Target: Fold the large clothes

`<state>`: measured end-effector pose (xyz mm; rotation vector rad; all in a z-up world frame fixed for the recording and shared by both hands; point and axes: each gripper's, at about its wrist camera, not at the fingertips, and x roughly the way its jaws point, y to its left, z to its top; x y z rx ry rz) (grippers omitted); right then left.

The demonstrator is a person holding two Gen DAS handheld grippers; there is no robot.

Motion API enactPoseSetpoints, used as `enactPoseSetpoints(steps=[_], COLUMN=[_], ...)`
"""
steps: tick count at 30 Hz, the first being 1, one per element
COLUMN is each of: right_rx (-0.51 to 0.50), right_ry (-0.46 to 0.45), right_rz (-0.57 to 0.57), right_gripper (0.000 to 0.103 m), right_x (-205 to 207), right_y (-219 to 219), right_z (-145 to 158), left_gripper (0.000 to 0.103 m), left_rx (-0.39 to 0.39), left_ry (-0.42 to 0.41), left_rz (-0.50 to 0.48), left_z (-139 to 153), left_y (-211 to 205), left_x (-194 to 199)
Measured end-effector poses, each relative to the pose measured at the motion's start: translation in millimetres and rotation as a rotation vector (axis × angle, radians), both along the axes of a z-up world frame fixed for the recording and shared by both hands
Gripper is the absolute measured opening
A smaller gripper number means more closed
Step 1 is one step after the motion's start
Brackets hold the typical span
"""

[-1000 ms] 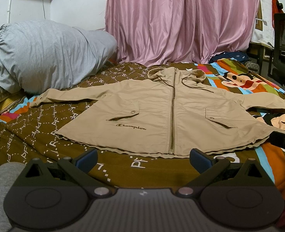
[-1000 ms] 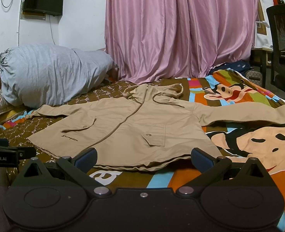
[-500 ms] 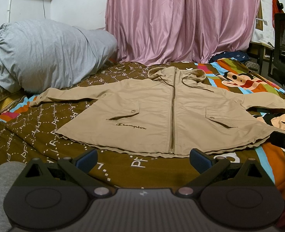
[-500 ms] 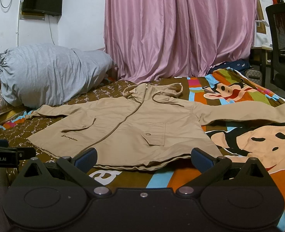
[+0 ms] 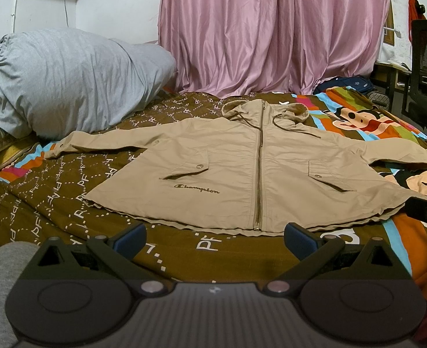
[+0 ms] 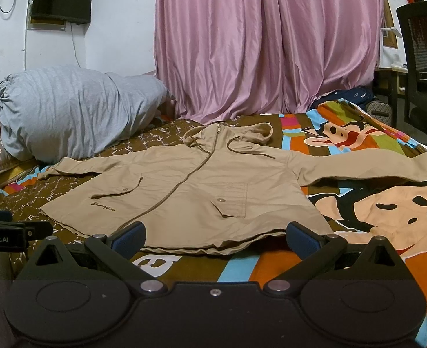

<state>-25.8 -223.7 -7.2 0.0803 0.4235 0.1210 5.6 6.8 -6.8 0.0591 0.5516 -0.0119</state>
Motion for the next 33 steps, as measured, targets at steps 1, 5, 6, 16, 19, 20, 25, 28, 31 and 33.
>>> enactPoseSetpoints(steps=[1,5,6,16,19,20,25,28,31,33], right_rx=[0.001,0.003,0.003,0.006,0.006,0.006,0.005,0.020,0.060,0.082], right_ry=[0.000,0.002,0.002,0.004,0.005,0.006,0.012,0.038,0.077,0.129], right_rz=[0.000,-0.002,-0.003,-0.004,-0.007,-0.007,-0.012,-0.036,-0.103,-0.150], right_gripper=[0.103,0.103,0.103,0.103,0.103,0.103,0.103,0.103,0.103,0.103], right_x=[0,4,5,5,5,5,6,6,10,16], right_y=[0,-2,-2,-3,-3,-3,-4,-7,-16,-26], right_z=[-1,0,-1,0,-1,-2,-3,-2,2,8], left_gripper=[0.103,0.103,0.103,0.103,0.103,0.103,0.103,0.103,0.103,0.103], left_rx=[0.000,0.000,0.000,-0.001,-0.001,-0.002,-0.023,-0.060,-0.123,-0.149], left_ry=[0.000,0.000,0.000,0.001,0.005,0.008,0.043,0.084,0.127,0.138], left_rz=[0.000,0.000,0.000,0.000,0.001,0.002,0.014,0.027,0.041,0.043], left_z=[0,0,0,0,-1,-1,-9,-13,-12,-9], left_y=[0,0,0,1,1,2,8,15,25,30], left_x=[0,0,0,1,2,1,3,8,22,34])
